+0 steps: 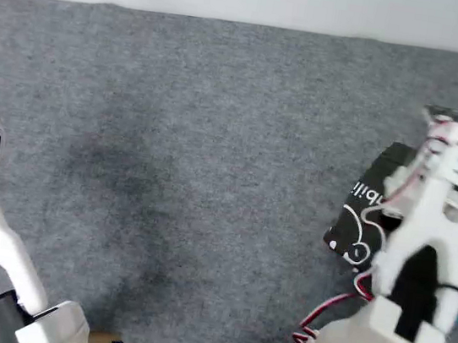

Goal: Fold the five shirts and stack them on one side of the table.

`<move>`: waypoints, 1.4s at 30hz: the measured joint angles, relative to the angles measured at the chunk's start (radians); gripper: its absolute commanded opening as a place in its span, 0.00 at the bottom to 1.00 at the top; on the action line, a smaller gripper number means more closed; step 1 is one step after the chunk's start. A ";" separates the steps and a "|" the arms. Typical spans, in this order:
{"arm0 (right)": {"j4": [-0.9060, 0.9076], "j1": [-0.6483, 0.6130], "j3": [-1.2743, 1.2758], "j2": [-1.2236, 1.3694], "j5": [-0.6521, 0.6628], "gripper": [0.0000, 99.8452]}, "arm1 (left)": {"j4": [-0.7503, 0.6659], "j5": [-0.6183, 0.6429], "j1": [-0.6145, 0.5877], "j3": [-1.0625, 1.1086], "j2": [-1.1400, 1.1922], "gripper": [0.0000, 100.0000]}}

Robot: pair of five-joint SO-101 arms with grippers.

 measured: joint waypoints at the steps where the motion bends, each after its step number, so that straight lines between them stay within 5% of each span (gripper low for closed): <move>1: 0.000 0.035 0.020 -0.009 0.029 0.01 | 0.000 0.000 0.000 0.000 0.000 0.01; 11: -0.187 0.353 0.160 0.158 0.285 0.01 | 0.000 0.000 0.000 0.000 0.000 0.01; 25: -0.020 0.264 -0.216 0.180 0.290 0.01 | 0.000 0.000 0.000 0.000 0.000 0.01; 35: -0.362 0.299 -0.238 0.390 0.292 0.01 | 0.000 0.000 0.000 0.000 0.000 0.01; 42: -0.269 0.302 -0.348 0.410 0.292 0.01 | 0.005 0.000 0.000 0.000 0.000 0.01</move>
